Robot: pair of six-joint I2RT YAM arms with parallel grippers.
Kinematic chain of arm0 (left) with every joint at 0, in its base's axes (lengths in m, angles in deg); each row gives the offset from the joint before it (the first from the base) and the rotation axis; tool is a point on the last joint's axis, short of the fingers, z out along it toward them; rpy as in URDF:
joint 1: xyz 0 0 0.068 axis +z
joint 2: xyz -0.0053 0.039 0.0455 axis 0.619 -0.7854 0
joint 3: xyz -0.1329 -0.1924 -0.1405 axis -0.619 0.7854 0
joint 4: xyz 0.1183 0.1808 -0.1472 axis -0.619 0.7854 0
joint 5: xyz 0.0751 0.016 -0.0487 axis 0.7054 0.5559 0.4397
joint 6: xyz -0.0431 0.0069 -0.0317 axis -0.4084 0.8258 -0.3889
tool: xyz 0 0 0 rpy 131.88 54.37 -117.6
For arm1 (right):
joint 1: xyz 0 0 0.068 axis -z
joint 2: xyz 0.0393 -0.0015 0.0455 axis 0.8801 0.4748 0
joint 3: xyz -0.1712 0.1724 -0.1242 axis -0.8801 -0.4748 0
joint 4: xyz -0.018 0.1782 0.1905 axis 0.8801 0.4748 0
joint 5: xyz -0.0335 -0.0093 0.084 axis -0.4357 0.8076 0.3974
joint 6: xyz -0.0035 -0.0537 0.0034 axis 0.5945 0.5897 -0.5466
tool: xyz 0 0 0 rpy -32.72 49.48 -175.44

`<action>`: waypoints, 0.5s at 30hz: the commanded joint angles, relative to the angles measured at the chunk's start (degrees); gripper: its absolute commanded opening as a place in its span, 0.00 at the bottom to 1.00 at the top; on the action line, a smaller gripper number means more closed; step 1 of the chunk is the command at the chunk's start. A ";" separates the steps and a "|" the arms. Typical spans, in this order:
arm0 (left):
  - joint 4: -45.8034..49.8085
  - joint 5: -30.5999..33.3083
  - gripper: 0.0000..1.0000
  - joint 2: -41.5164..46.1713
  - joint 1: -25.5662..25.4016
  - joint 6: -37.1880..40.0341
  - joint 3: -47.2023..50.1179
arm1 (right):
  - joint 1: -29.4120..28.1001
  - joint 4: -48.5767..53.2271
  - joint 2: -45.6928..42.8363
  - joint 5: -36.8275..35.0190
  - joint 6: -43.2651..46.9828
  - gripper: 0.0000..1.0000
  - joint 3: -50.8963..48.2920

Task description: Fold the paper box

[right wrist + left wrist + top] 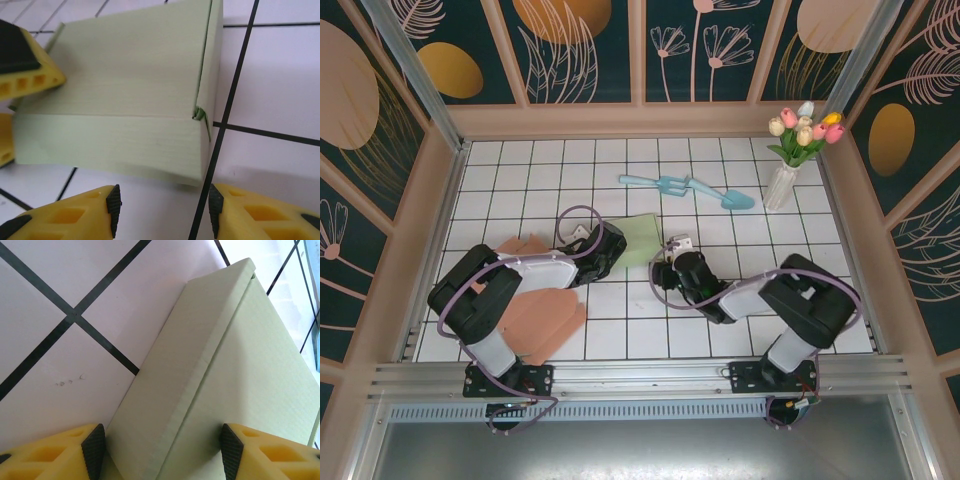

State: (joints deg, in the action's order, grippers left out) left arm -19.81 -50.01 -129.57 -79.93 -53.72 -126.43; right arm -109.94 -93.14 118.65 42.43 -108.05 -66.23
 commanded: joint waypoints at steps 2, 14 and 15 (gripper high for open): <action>9.76 -3.78 0.63 -4.11 -0.68 1.53 1.73 | 0.30 5.93 -6.92 0.39 -2.43 0.48 -0.39; 10.19 -3.95 0.63 -4.72 -0.70 2.03 0.80 | 2.23 4.64 -1.43 5.85 -1.17 0.36 3.69; 10.20 -4.09 0.62 -4.87 -0.67 2.05 0.63 | 2.28 2.73 0.33 6.13 -0.50 0.36 4.16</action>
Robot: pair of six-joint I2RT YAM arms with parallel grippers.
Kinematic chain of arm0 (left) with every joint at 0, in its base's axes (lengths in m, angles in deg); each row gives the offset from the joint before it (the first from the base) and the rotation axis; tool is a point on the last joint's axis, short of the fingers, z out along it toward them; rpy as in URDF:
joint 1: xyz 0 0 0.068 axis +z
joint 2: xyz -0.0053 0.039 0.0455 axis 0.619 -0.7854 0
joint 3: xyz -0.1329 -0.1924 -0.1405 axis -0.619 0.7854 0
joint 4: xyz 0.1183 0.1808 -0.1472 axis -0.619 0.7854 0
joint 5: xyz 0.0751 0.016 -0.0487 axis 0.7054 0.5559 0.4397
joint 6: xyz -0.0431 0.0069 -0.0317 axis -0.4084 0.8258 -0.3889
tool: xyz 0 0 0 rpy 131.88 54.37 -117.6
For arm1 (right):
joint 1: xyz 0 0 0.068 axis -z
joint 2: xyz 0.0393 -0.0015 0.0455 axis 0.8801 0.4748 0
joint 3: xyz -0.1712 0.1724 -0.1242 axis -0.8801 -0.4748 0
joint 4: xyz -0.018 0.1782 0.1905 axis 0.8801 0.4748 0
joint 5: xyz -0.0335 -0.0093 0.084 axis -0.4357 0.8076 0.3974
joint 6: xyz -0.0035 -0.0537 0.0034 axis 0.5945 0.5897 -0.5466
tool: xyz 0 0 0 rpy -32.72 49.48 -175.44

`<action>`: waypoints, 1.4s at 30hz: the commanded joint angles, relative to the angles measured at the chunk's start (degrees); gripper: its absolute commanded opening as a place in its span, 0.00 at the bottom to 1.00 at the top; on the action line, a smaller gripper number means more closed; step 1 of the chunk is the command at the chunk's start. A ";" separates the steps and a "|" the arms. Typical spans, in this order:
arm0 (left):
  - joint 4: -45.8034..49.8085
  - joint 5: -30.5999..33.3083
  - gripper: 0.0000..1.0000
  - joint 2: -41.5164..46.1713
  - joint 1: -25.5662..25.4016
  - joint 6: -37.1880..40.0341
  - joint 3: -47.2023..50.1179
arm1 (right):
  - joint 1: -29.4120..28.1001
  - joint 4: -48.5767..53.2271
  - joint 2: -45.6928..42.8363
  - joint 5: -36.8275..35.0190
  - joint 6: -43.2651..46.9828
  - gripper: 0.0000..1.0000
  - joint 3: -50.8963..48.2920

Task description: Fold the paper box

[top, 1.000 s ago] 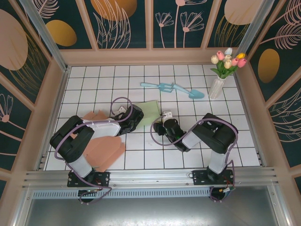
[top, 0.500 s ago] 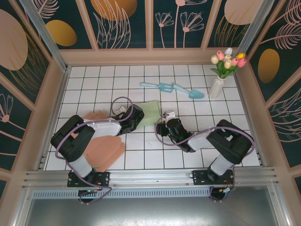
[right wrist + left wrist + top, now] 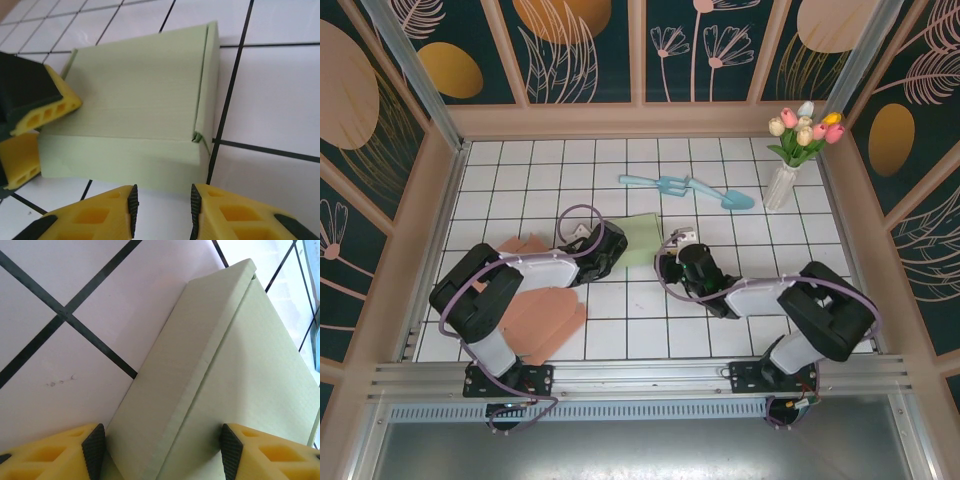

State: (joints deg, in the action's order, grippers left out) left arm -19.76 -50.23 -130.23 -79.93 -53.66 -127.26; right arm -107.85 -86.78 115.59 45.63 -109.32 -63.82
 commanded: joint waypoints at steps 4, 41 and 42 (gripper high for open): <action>9.62 -4.67 0.62 -4.53 -0.76 2.49 1.22 | 1.26 -9.62 10.38 3.38 3.03 0.35 4.65; -2.08 4.70 0.70 12.37 5.22 35.66 3.30 | 7.46 3.00 7.63 11.71 1.38 0.00 6.06; -5.09 2.47 0.70 11.48 6.78 36.93 3.84 | 7.37 3.32 6.67 12.71 0.92 0.00 5.44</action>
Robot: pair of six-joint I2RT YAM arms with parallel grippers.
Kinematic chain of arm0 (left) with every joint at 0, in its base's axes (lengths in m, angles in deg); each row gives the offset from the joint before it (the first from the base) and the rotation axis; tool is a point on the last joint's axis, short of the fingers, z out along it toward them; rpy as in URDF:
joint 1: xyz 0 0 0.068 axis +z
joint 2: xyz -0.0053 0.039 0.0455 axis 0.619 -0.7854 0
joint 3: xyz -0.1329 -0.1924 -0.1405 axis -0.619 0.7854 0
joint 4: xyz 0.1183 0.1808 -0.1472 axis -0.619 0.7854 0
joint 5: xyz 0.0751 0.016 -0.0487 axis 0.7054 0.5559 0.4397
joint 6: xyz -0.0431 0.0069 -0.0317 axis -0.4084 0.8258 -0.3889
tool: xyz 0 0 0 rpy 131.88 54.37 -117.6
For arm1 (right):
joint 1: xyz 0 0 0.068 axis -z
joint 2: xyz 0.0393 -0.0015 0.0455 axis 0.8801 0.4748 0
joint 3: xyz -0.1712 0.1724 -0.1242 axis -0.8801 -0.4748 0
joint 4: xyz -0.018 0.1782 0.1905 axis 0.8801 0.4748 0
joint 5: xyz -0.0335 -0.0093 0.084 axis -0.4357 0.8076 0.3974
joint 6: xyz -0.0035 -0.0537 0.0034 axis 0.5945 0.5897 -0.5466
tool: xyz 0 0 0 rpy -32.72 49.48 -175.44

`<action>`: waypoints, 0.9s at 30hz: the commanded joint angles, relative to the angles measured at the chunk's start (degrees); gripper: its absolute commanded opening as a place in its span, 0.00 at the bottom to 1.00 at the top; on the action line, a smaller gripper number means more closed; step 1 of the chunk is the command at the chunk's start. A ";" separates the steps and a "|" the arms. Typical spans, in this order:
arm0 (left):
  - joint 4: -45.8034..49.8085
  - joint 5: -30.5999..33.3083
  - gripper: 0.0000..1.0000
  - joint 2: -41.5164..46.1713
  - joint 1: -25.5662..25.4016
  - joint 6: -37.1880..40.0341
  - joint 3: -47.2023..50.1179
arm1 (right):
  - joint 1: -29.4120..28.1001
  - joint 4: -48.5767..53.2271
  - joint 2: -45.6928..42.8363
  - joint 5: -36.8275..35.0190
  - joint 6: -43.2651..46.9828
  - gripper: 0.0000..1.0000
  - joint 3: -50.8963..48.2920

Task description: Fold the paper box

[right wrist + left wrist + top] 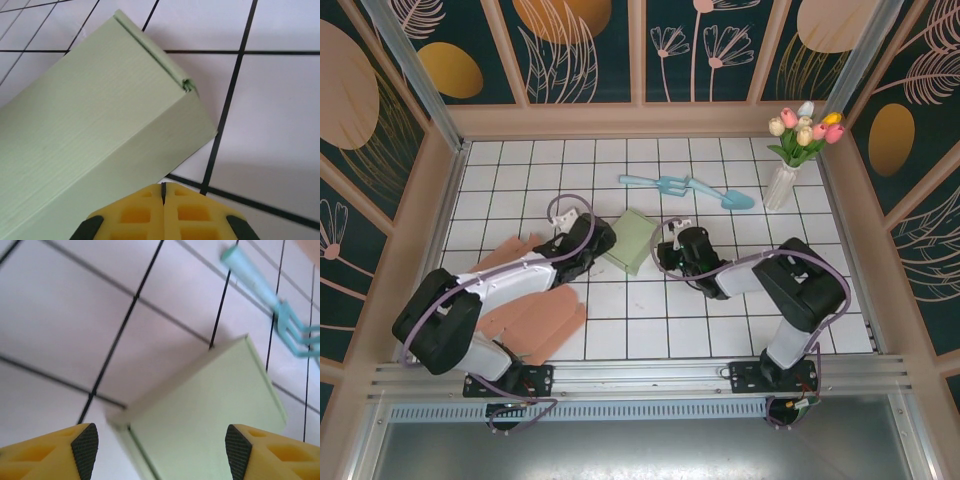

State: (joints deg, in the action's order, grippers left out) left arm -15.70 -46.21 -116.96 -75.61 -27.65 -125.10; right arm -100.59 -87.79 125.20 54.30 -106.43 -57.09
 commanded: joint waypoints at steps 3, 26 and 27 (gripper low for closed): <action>-15.46 -9.20 0.69 -5.16 6.20 13.73 1.70 | -0.13 4.70 -4.68 5.62 -3.05 0.00 -2.86; -33.79 -22.05 0.64 -15.71 4.97 -1.59 10.47 | -6.72 -3.98 7.20 14.91 -10.59 0.00 4.86; -34.48 -20.69 0.64 -15.46 3.45 -3.01 11.18 | -6.97 -4.91 7.31 14.43 -11.84 0.00 4.80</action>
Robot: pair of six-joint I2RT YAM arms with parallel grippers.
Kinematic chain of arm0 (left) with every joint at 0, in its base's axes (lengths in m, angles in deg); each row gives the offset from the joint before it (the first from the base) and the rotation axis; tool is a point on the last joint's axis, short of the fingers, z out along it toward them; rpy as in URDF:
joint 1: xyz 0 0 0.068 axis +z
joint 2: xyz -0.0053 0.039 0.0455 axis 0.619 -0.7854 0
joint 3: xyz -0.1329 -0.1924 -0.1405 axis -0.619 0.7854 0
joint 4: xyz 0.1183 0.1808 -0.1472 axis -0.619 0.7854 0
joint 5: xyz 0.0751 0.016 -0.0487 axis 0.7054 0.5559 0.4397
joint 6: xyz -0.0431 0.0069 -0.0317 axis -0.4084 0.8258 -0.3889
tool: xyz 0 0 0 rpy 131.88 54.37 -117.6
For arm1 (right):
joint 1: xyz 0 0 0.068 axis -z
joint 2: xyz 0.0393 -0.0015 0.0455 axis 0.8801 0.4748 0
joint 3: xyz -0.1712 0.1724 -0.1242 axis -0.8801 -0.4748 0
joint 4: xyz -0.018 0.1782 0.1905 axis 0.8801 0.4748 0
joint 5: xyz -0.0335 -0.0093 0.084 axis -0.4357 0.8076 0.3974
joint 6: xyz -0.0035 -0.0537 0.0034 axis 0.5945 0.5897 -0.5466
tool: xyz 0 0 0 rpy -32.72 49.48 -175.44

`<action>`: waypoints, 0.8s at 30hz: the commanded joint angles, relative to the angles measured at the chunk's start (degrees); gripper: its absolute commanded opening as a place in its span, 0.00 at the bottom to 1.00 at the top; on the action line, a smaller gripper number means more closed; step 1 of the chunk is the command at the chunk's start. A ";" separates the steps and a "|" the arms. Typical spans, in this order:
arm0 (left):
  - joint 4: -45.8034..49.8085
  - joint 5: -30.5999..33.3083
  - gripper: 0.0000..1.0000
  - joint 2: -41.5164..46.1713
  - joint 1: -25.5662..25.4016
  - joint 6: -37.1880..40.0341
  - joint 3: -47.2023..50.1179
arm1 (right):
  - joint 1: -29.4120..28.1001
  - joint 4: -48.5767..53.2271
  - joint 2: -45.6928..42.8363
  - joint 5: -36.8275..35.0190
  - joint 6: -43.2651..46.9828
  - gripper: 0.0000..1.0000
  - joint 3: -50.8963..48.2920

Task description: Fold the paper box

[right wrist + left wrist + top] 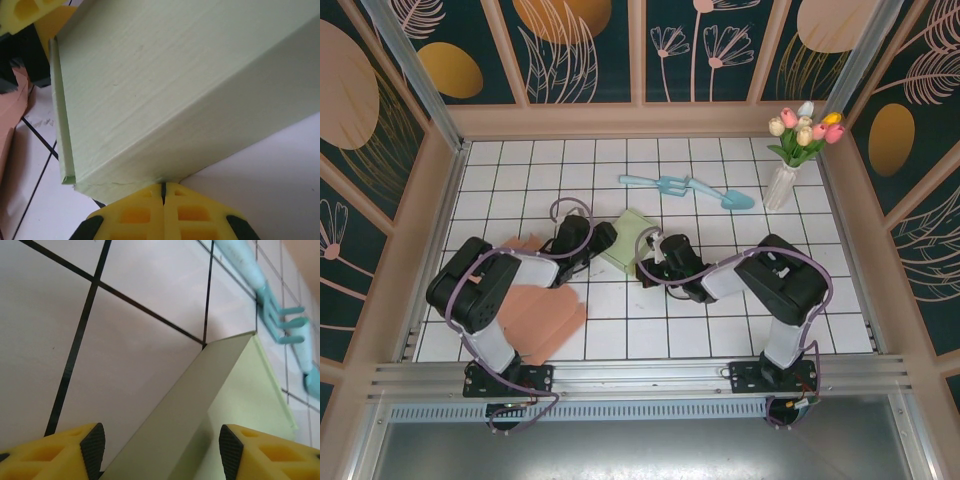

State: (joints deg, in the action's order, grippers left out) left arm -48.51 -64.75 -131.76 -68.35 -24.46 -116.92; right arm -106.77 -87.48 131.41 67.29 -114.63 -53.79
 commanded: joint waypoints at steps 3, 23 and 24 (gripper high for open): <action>-1.36 0.92 0.64 -0.28 -8.15 -9.91 3.29 | -1.82 -8.16 1.50 -0.91 -7.60 0.00 0.98; 1.76 11.36 0.63 0.10 -19.54 -23.22 1.72 | -8.75 -13.19 2.32 -12.87 -20.55 0.00 1.25; 3.10 12.66 0.63 0.71 -19.51 -22.16 1.39 | -8.67 -13.15 1.72 -13.11 -20.34 0.00 0.53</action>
State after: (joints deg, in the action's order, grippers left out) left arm -49.14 -38.98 -130.66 -82.10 -41.51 -113.75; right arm -111.61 -94.06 132.24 47.44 -133.56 -56.06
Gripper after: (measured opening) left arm 0.633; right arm 0.048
